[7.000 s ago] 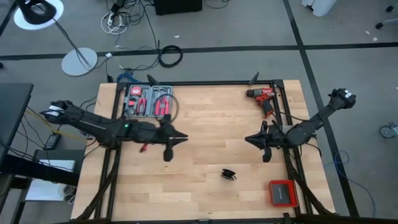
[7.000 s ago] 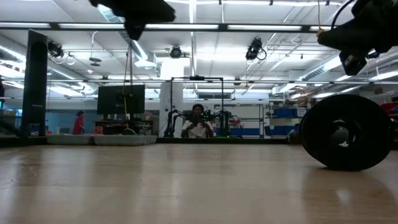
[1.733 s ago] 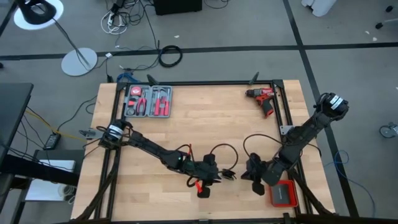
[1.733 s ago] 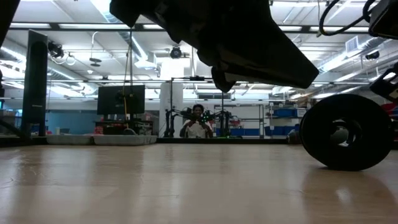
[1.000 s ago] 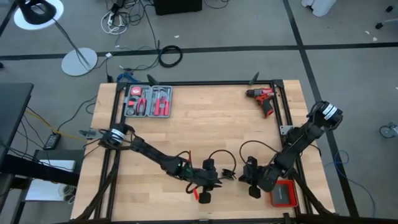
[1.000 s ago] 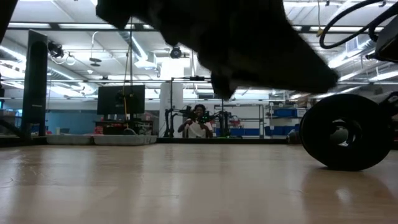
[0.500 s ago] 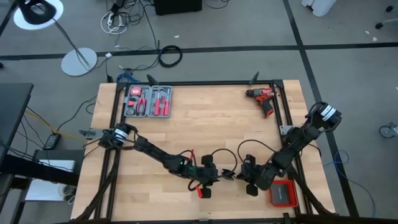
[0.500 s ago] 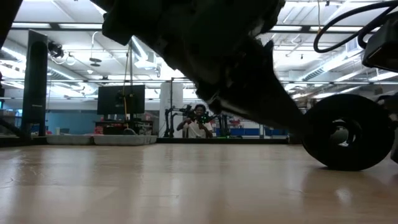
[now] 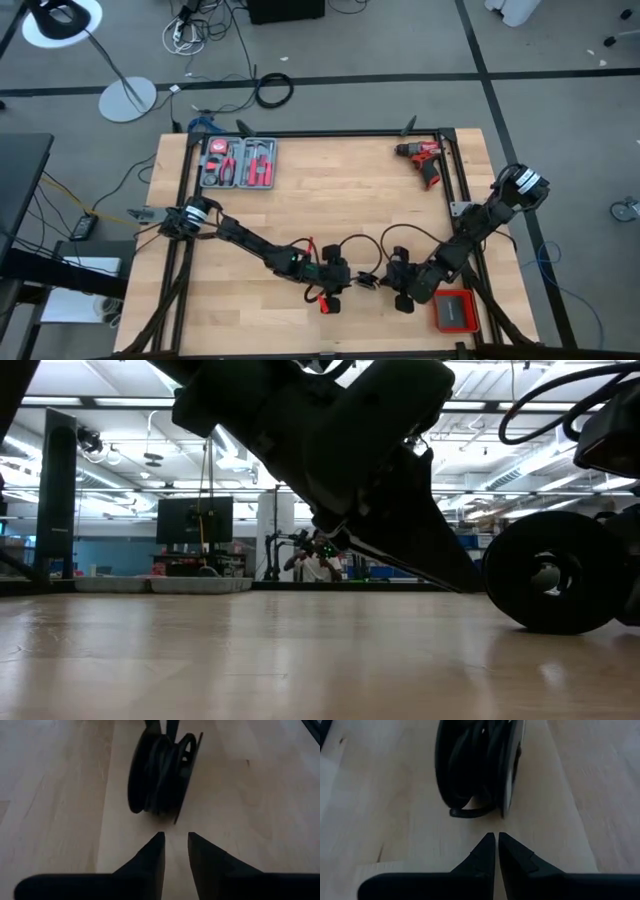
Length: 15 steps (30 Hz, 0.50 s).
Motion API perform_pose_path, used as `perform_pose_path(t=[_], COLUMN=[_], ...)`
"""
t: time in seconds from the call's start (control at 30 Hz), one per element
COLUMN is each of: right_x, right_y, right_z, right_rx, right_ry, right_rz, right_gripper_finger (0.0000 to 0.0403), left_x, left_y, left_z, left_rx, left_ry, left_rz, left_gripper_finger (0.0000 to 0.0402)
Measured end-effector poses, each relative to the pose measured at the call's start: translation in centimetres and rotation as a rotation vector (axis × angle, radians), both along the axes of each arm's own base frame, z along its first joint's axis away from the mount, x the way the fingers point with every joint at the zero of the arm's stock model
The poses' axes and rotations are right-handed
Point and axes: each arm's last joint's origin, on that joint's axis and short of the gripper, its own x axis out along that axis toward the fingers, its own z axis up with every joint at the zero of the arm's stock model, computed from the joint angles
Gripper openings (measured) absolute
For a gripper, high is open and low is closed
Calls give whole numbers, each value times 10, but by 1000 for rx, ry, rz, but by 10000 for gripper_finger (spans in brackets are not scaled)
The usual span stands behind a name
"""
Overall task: Coil cords
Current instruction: Uncoil the black wire from the black spool
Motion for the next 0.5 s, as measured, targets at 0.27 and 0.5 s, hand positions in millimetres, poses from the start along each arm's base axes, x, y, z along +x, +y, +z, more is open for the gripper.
perform_pose_path(t=[0.27, 0.5], right_x=[9, 14], right_y=[-8, -14], right_z=[1, 1], right_rx=[-10, -4], right_ry=[-5, 1], right_rz=[5, 13], right_gripper_finger=[25, 25], left_x=[3, 5], left_y=[1, 1], left_z=[3, 5], left_rx=[13, 18], left_ry=[-46, -70], left_rz=[-12, -17], left_gripper_finger=[106, 106])
